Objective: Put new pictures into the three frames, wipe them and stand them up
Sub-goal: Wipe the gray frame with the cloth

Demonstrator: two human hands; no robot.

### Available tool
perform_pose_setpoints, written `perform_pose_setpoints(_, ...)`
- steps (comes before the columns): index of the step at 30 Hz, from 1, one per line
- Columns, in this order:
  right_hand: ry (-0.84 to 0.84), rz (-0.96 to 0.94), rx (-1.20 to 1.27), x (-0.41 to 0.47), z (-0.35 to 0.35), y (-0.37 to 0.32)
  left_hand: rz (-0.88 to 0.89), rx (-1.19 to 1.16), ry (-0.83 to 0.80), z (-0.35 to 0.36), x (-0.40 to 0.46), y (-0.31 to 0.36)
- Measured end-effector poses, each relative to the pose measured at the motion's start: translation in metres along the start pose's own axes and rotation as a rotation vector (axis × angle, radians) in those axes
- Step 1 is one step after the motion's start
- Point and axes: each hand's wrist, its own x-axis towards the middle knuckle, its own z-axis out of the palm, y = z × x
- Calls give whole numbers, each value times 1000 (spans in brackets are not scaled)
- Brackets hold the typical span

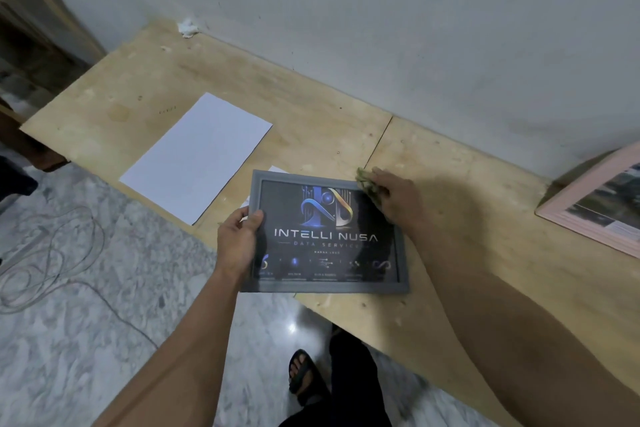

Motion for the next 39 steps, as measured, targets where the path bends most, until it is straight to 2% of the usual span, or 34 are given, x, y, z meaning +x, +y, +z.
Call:
perform_pose_setpoints(2, -15, 11, 23, -18, 13, 5, -24, 8, 39, 1, 5, -6)
perform_pose_setpoints(7, -61, -140, 17, -115, 36, 22, -66, -18, 83, 5, 13, -9)
perform_pose_setpoints(10, -72, -121, 72, -156, 42, 22, -48, -14, 99, 9, 13, -2)
perform_pose_setpoints(13, 18, -8, 232, -169, 57, -10, -36, 7, 112, 9, 15, 1)
perform_pose_setpoints(15, 54, -36, 284, -165, 72, -50, -36, 26, 114, 10, 14, 0)
perform_pose_setpoints(19, -78, -124, 388, -152, 93, -123, -14, -7, 137, 6, 7, -6)
perform_pose_setpoints(22, -242, -94, 596, -147, 89, -137, -9, -29, 113, 0, 0, -12)
perform_pose_setpoints(23, -223, -48, 633, -141, 80, -137, -15, -48, 98, -1, -3, -12)
perform_pose_setpoints(24, -125, 3, 631, -132, 70, -134, -29, -65, 84, -3, -4, -13)
perform_pose_setpoints(26, 158, 72, 578, -102, 52, -116, -47, -64, 66, -6, -6, -15)
perform_pose_setpoints(27, 234, 70, 517, -83, 43, -106, -40, -61, 64, -7, -7, -17)
perform_pose_setpoints(28, 226, 48, 422, -64, 36, -95, -28, -65, 68, -7, -8, -18)
perform_pose_setpoints(32, -114, -32, -6, -34, 44, -60, 8, -50, 142, -3, -9, -25)
perform_pose_setpoints(36, -254, -112, 169, -111, 66, -41, -10, -61, 198, -2, -12, -27)
perform_pose_setpoints(39, -389, 7, 348, -157, 48, -37, -20, -52, 192, -1, -13, -27)
